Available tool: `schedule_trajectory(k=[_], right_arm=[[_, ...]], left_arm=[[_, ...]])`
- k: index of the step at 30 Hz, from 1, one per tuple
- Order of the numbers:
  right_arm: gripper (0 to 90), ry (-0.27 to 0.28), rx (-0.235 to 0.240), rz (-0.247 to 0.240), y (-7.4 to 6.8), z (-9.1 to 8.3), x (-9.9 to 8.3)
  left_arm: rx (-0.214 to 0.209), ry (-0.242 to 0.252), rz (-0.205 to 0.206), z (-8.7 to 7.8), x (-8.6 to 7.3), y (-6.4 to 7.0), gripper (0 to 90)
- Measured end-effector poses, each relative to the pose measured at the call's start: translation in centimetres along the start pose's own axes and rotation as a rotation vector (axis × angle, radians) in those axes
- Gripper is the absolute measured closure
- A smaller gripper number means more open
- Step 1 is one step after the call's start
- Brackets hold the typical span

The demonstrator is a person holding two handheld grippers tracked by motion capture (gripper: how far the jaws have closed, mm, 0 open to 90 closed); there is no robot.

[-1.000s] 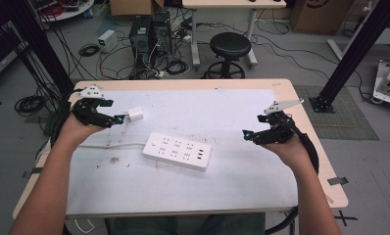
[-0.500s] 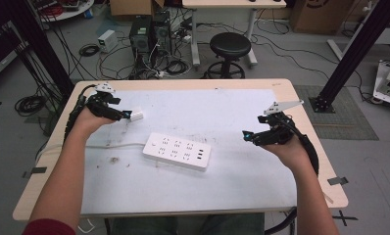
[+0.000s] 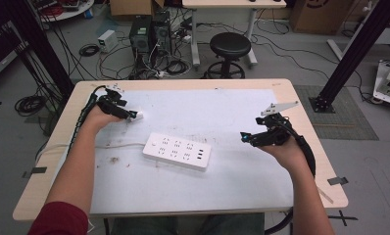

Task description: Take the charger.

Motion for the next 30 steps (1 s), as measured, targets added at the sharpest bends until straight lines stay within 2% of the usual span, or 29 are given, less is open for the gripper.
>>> schedule_trajectory(k=[2, 6, 10, 14, 18, 19, 21, 22, 30], right_arm=[[16.4, -0.002, 0.001, -0.005, 0.1, 0.1, 0.0], [16.4, -0.006, 0.000, 0.006, 0.2, 0.2, 0.0], [16.5, -0.007, 0.001, 0.005, 0.3, 0.3, 0.0], [16.4, -0.005, 0.000, 0.003, 0.5, 0.4, 0.1], [16.4, -0.007, -0.003, 0.010, 0.5, 0.4, 0.1], [16.4, -0.004, -0.003, 0.009, 0.5, 0.4, 0.1], [16.5, -0.005, -0.003, 0.013, 0.5, 0.4, 0.0], [16.5, -0.005, -0.005, 0.011, 0.6, 0.3, 0.0], [16.5, -0.002, -0.006, 0.019, 0.8, 0.2, -0.1]], left_arm=[[0.010, -0.015, 0.015, 0.6, -0.2, 0.2, 19.3], [0.004, -0.010, 0.029, 0.9, -0.2, 0.4, 19.3], [-0.009, 0.003, 0.030, 1.0, -0.1, 0.5, 19.3], [-0.015, -0.016, 0.034, 1.3, -0.3, 0.6, 19.3], [-0.011, -0.019, 0.046, 1.3, -0.3, 0.7, 22.0], [-0.015, 0.000, 0.065, 1.3, -0.1, 1.0, 26.3], [-0.015, -0.004, 0.072, 1.3, -0.1, 1.0, 27.7], [-0.016, -0.003, 0.072, 1.4, -0.2, 1.0, 30.5], [-0.016, -0.025, 0.068, 1.6, -0.5, 0.9, 33.1]])
Point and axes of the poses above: each handheld gripper's, and its own axes: z roughly forward along the jaws, x roughly out of its top, y roughly to its right, the point moved 4 cm from there along z, roughly forward along the jaws, and after that the axes turned 9 degrees about x, right-handed, at the moved point
